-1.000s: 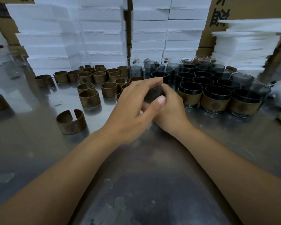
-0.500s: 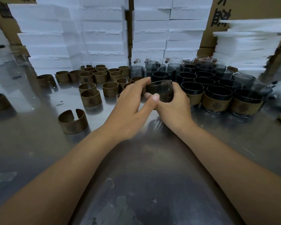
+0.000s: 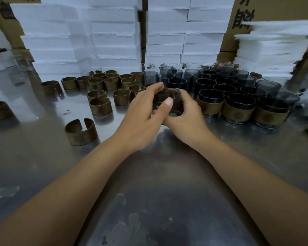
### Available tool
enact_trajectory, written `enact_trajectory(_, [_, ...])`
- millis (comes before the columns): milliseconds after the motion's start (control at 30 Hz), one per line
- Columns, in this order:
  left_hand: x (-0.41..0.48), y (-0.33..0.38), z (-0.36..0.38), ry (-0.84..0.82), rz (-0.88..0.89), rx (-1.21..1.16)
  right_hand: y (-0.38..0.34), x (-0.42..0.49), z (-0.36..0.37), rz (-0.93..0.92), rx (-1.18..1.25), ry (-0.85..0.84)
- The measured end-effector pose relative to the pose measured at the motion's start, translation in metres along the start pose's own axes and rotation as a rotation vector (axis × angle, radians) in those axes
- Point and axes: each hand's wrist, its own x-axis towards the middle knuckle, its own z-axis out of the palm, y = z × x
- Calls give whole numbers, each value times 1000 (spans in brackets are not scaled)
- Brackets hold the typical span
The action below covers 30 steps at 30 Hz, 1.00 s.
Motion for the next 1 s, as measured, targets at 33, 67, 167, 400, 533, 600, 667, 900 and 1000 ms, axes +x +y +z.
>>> enact_trajectory(33, [0, 1, 0, 0, 2, -12, 0, 0, 0, -8, -1, -8])
enact_trajectory(67, [0, 2, 0, 1, 8, -26, 0, -1, 0, -17, -1, -16])
enact_trajectory(167, [-2, 6, 0, -5, 62, -30, -2, -1, 0, -43, -5, -59])
enact_trajectory(400, [-3, 12, 0, -25, 127, -73, -3, -1, -2, -31, -64, -51])
enact_trajectory(533, [-5, 15, -1, -6, 152, -120, 0, 2, -1, 17, -63, 24])
enact_trajectory(600, [-5, 17, -2, 16, 163, -108, 0, 2, -1, 41, -57, 51])
enact_trajectory(667, [-5, 17, -3, 35, 162, -91, 0, 2, -1, 61, -40, 67])
enact_trajectory(900, [-2, 7, -5, 82, 82, -63, 0, 3, -3, 132, 21, 138])
enact_trajectory(1000, [0, -1, -5, 10, 30, -89, 0, 3, -4, 132, 15, 144])
